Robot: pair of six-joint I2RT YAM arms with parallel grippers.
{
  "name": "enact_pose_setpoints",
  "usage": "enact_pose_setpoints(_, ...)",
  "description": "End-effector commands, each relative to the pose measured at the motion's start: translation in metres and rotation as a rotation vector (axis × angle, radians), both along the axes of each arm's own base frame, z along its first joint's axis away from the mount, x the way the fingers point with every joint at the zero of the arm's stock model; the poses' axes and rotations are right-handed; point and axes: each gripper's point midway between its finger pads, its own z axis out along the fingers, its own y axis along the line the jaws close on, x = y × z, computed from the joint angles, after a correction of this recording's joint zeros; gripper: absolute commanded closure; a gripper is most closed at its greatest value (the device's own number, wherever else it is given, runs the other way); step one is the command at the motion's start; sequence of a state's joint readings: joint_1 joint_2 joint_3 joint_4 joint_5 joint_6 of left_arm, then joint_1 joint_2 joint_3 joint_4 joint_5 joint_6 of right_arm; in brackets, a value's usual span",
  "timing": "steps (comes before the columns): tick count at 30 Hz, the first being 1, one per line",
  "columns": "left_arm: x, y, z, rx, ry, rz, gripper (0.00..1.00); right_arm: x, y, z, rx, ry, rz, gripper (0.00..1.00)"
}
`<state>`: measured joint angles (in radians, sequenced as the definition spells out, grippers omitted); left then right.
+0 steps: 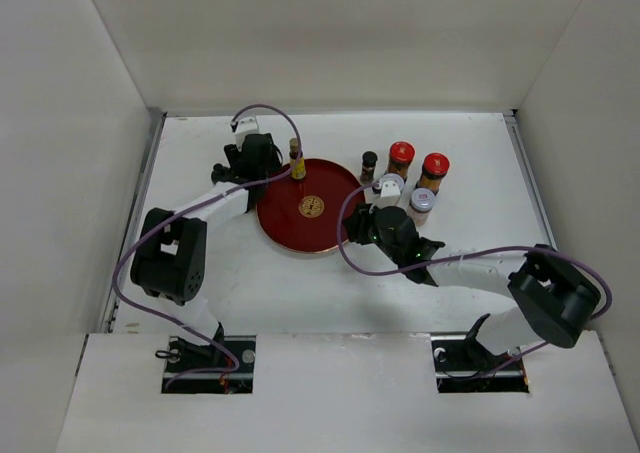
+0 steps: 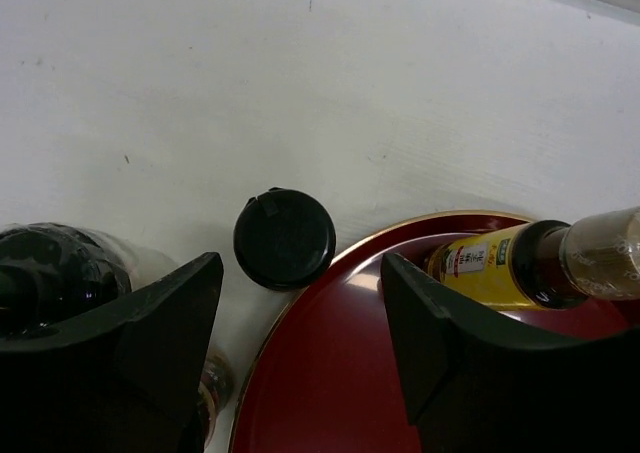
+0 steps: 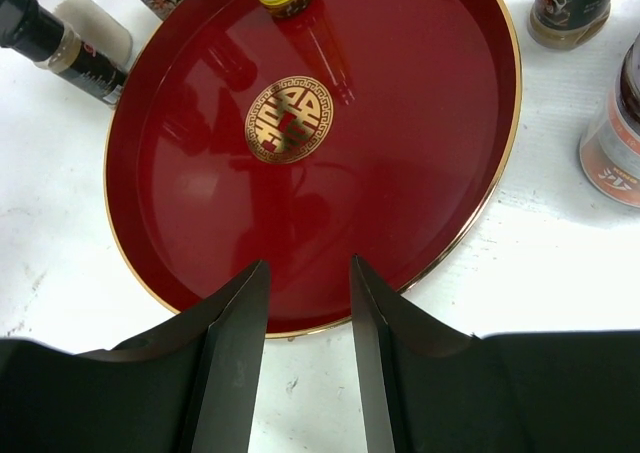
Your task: Organize the condiment bottles
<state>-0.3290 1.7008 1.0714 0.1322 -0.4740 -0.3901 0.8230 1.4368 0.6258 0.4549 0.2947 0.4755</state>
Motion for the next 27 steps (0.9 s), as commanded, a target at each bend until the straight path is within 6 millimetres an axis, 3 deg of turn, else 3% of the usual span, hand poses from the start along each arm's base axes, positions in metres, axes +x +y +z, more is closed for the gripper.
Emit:
enact_pose_setpoints(1, 0.019, -0.001, 0.031, -0.036, -0.087, 0.0, 0.38, 0.011, 0.009, 0.021, 0.039, -0.046, -0.004, 0.55)
enact_pose_setpoints(9, 0.031, 0.004, 0.018, -0.021, -0.063, 0.017, 0.49, 0.01, 0.01, 0.022, 0.046, -0.05, -0.001, 0.55)
enact_pose_setpoints(17, 0.03, 0.01, 0.017, -0.012, -0.061, 0.033, 0.62, 0.01, 0.011, 0.02, 0.052, -0.041, 0.0, 0.54)
enact_pose_setpoints(21, 0.021, 0.011, 0.04, -0.03, -0.122, 0.045, 0.73, 0.01, 0.009, 0.021, 0.043, -0.047, -0.003, 0.54)
enact_pose_setpoints(27, -0.002, 0.004, 0.107, -0.058, -0.267, 0.033, 0.73, 0.01, 0.011, 0.02, 0.042, -0.045, 0.0, 0.54)
